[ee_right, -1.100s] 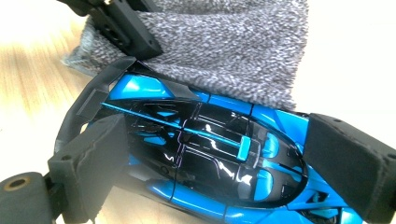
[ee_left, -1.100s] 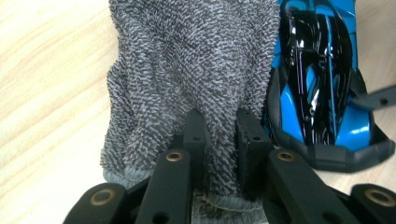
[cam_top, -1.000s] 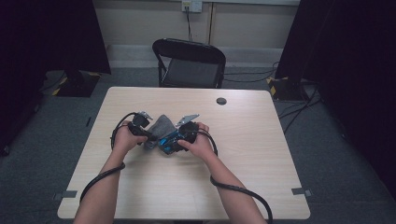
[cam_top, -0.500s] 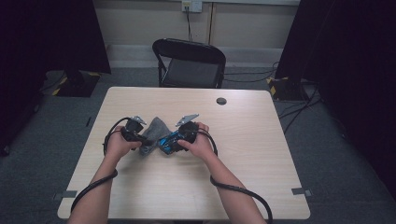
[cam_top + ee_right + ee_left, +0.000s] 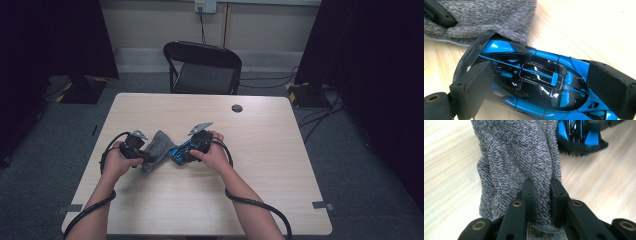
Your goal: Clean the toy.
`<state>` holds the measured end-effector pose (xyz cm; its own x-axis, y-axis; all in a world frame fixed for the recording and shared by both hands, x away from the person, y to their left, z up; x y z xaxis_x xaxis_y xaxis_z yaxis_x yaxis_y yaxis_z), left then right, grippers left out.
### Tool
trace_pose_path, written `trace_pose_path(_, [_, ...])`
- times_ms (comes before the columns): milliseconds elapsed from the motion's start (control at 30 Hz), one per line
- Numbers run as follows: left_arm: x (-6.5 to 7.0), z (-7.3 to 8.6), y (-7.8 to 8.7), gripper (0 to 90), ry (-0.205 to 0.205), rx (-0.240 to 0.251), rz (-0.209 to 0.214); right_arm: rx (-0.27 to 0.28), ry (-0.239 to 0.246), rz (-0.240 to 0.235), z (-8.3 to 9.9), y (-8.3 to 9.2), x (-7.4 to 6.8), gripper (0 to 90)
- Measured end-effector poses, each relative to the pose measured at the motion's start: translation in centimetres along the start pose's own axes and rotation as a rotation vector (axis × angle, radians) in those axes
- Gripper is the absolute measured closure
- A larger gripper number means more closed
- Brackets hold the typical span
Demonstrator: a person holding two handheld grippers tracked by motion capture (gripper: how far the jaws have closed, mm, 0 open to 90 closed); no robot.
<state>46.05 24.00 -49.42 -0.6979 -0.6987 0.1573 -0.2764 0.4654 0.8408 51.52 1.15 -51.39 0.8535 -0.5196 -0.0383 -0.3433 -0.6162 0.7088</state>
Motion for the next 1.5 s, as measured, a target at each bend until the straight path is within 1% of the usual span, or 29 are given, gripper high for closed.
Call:
trace_pose_path(167, [0.0,1.2,1.2,76.8,0.018,0.019,-0.014,0.007,-0.006,0.000,0.1,0.0,0.0,6.8])
trace_pose_path(200, [0.0,1.4,1.5,76.8,0.011,0.019,-0.014,0.011,-0.006,0.000,0.1,0.0,0.0,6.8])
trace_pose_path(400, [0.4,1.9,2.8,76.7,0.012,0.047,-0.021,0.035,-0.007,0.004,0.3,0.0,0.0,6.8])
trace_pose_path(433, [0.4,1.9,3.0,76.7,0.016,0.052,-0.023,0.037,-0.005,0.004,0.3,0.0,0.0,6.8])
trace_pose_path(533, [0.5,2.1,3.2,76.4,0.016,0.046,-0.029,0.048,-0.012,0.003,0.4,0.0,0.1,6.8])
trace_pose_path(633, [0.6,2.2,3.2,76.3,0.015,0.046,-0.027,0.054,-0.014,0.007,0.5,0.1,0.1,6.8])
trace_pose_path(700, [0.7,2.1,3.2,76.3,0.010,0.046,-0.025,0.052,-0.030,0.016,0.5,0.2,0.2,7.0])
trace_pose_path(767, [0.8,2.0,3.3,76.3,0.010,0.048,-0.025,0.052,-0.038,0.018,0.5,0.3,0.2,7.9])
trace_pose_path(833, [0.9,1.8,3.5,76.3,0.003,0.049,-0.026,0.055,-0.045,0.014,0.6,0.5,0.4,11.8])
trace_pose_path(867, [0.9,1.7,3.6,76.3,0.002,0.051,-0.025,0.060,-0.055,0.008,0.6,0.7,0.5,14.5])
trace_pose_path(933, [1.0,1.5,3.8,76.2,0.001,0.059,-0.025,0.059,-0.093,-0.005,0.6,1.1,0.8,14.9])
trace_pose_path(967, [1.1,1.4,3.9,76.1,-0.001,0.061,-0.028,0.067,-0.093,-0.018,0.7,1.3,0.9,14.8])
trace_pose_path(1000, [1.2,1.3,4.1,76.2,-0.003,0.062,-0.029,0.071,-0.086,-0.018,0.8,1.6,1.1,15.0])
trace_pose_path(1033, [1.3,1.2,4.2,76.2,-0.004,0.069,-0.030,0.073,-0.076,-0.006,0.9,1.9,1.4,15.0])
trace_pose_path(1100, [1.5,1.0,4.4,76.1,-0.007,0.073,-0.030,0.066,-0.063,0.000,1.2,2.5,1.8,14.4])
trace_pose_path(1167, [1.8,0.7,4.5,76.1,-0.004,0.076,-0.024,0.062,-0.059,0.014,1.5,3.2,2.1,15.0])
trace_pose_path(1233, [2.2,0.3,4.6,76.1,-0.013,0.090,-0.017,0.057,-0.056,0.023,1.8,4.0,2.3,15.3])
trace_pose_path(1367, [3.4,-1.0,4.5,76.0,-0.028,0.103,-0.001,0.051,-0.045,0.023,2.4,5.4,2.4,15.2])
trace_pose_path(1467, [4.5,-2.1,4.2,75.8,-0.045,0.105,0.014,0.058,-0.045,0.020,2.7,6.6,2.5,15.4])
trace_pose_path(1500, [4.9,-2.4,4.1,75.8,-0.045,0.106,0.018,0.062,-0.046,0.021,2.8,7.0,2.6,15.4])
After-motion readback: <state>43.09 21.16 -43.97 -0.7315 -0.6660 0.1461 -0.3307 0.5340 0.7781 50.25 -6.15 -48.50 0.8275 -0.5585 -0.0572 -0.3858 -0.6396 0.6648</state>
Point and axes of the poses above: each handheld gripper's, and its own axes: y roughly backward along the jaws, z roughly out of its underside, x roughly to its right, the point moved 4 cm from there along -y, roughly forward along the jaws, and after that the axes turned 2 degrees about -x, right-handed, at the moved point
